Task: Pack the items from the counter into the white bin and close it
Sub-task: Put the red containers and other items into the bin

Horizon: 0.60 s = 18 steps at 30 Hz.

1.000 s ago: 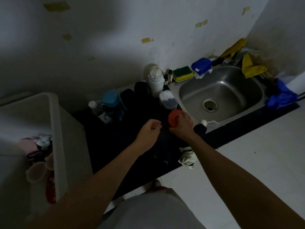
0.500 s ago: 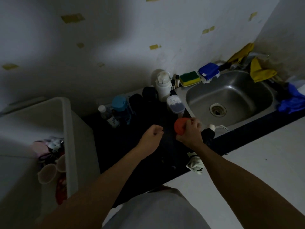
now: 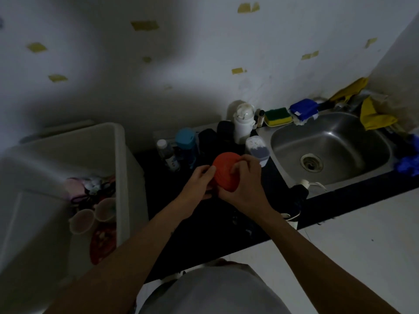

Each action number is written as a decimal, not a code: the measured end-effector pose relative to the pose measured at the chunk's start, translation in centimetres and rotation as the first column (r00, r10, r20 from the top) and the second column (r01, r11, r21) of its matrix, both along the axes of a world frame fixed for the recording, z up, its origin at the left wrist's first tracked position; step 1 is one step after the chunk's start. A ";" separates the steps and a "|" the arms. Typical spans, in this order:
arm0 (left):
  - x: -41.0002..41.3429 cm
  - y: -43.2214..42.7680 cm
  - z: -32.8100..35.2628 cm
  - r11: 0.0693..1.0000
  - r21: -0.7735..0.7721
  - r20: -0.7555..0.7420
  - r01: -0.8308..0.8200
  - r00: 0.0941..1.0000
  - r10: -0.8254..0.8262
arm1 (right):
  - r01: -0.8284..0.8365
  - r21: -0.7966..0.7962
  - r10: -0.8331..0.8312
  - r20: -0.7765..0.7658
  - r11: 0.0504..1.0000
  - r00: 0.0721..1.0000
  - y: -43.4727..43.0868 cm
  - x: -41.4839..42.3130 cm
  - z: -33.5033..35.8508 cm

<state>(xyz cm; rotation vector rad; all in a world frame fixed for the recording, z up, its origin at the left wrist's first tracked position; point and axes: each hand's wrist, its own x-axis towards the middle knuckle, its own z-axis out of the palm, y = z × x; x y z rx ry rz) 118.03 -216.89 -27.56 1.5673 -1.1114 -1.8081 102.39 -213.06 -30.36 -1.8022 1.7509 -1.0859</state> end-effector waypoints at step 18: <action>19.8 6.1 8.5 0.831 -0.405 -0.183 -0.381 0.925 0.334 | -0.444 0.100 0.366 0.424 0.890 0.829 0.5 17.1 9.4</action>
